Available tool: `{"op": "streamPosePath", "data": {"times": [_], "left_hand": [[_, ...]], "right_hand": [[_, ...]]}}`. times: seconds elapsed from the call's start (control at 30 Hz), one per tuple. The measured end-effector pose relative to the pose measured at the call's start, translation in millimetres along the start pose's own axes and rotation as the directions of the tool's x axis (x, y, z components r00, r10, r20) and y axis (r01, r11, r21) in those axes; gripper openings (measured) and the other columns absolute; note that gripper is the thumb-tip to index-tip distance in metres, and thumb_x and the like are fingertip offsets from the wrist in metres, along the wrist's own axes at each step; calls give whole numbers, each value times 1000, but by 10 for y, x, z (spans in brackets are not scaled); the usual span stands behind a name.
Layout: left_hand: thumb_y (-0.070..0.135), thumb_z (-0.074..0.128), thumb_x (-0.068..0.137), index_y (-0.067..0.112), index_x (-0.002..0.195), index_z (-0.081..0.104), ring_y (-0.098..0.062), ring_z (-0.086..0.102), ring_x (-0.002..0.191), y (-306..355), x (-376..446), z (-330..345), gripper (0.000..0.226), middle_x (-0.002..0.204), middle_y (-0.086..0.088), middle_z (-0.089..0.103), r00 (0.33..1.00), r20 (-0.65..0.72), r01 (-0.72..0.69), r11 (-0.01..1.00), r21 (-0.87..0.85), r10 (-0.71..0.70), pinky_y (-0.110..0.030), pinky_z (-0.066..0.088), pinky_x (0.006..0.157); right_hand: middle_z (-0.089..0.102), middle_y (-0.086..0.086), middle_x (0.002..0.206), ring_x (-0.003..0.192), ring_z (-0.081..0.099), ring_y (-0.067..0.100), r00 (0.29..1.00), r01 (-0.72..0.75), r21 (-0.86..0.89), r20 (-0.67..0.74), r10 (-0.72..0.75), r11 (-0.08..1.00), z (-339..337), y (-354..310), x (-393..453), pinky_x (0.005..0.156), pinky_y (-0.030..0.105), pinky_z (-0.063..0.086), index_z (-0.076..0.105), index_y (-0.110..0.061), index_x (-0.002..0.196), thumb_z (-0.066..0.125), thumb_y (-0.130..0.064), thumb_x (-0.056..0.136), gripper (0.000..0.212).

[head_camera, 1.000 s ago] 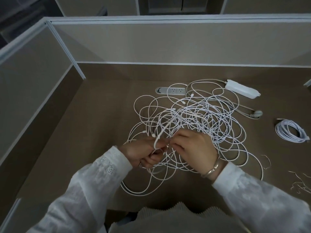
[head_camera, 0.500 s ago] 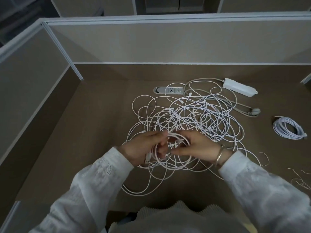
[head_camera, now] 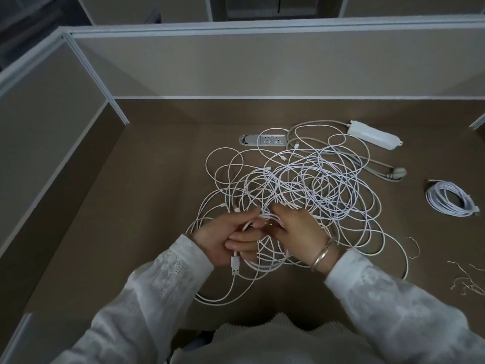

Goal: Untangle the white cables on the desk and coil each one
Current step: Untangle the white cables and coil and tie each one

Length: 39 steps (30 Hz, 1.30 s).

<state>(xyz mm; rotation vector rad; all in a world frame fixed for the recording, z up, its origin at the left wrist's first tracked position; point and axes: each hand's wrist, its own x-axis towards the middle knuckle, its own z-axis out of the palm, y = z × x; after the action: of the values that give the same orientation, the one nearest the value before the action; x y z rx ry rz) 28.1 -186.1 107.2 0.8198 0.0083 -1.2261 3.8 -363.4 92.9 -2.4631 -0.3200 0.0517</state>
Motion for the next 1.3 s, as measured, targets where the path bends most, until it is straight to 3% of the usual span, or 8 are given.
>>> {"op": "streamPosePath", "data": {"times": [0.17, 0.27, 0.5, 0.67, 0.97, 1.07, 1.17, 1.3], "left_hand": [[27, 81, 75, 18, 64, 52, -6, 14, 35, 150, -139, -267, 33, 45, 9, 19, 983, -90, -176, 968, -177, 162, -16, 26, 30], [24, 93, 57, 19, 61, 51, -5, 10, 37, 333, -390, -520, 42, 50, 10, 13, 923, -239, -343, 926, -158, 301, -16, 20, 29], [32, 42, 93, 20, 56, 49, -8, 4, 39, 471, -602, -796, 39, 41, 9, 18, 749, -514, -519, 853, -62, 418, -16, 12, 31], [34, 42, 91, 18, 64, 43, -5, 13, 29, 441, -440, -670, 32, 39, 8, 26, 719, -533, -525, 851, 4, 446, -16, 15, 29], [26, 42, 101, 8, 62, 52, -19, 50, 36, 227, -65, -108, 44, 46, -8, 53, 740, -546, -245, 914, 324, 392, -22, 45, 40], [17, 44, 97, 7, 64, 54, -16, 44, 31, 143, -48, 59, 36, 43, -7, 50, 790, -474, -178, 886, 428, 388, -19, 35, 39], [22, 43, 85, 10, 70, 39, -8, 25, 23, 143, -92, 113, 20, 35, 0, 33, 933, -293, -147, 965, 217, 208, -13, 19, 35], [23, 39, 91, 14, 69, 48, -1, 21, 24, 177, -145, 35, 26, 35, 8, 26, 987, -126, -98, 994, 50, 103, -11, 17, 30]], "right_hand": [[59, 5, 54, 48, 54, 15, 997, -75, 289, 43, 66, 954, -77, 224, -9, 53, 31, 42, 59, -19, 77, 58, -51, 84, 33], [59, -2, 53, 49, 55, 11, 994, -109, 282, 26, 106, 953, -104, 574, -116, 57, 33, 47, 63, -19, 82, 60, -37, 87, 19], [64, -5, 63, 63, 58, 11, 995, -89, 102, 46, 85, 991, -124, 832, -280, 62, 25, 46, 64, -29, 81, 66, -18, 87, 13], [62, -11, 65, 61, 56, 5, 992, 91, 83, 75, -97, 992, -182, 344, -303, 60, 24, 46, 68, -25, 85, 60, -31, 89, 11], [40, -25, 61, 52, 40, -7, 969, 245, 42, 34, -246, 969, -283, -516, -10, 54, 11, 26, 63, -22, 88, 43, -37, 93, 26], [51, -19, 62, 53, 43, -2, 979, 204, 61, -17, -204, 977, -314, -527, 128, 56, 19, 35, 64, -19, 85, 46, -36, 90, 25], [65, -13, 71, 53, 48, 0, 986, 166, 74, -10, -165, 983, -348, -478, 203, 56, 15, 35, 67, -18, 89, 50, -33, 94, 23], [55, -14, 61, 55, 51, 4, 995, 93, 102, -43, -89, 990, -401, -351, 234, 54, 15, 34, 66, -16, 87, 55, -26, 94, 17]]}}
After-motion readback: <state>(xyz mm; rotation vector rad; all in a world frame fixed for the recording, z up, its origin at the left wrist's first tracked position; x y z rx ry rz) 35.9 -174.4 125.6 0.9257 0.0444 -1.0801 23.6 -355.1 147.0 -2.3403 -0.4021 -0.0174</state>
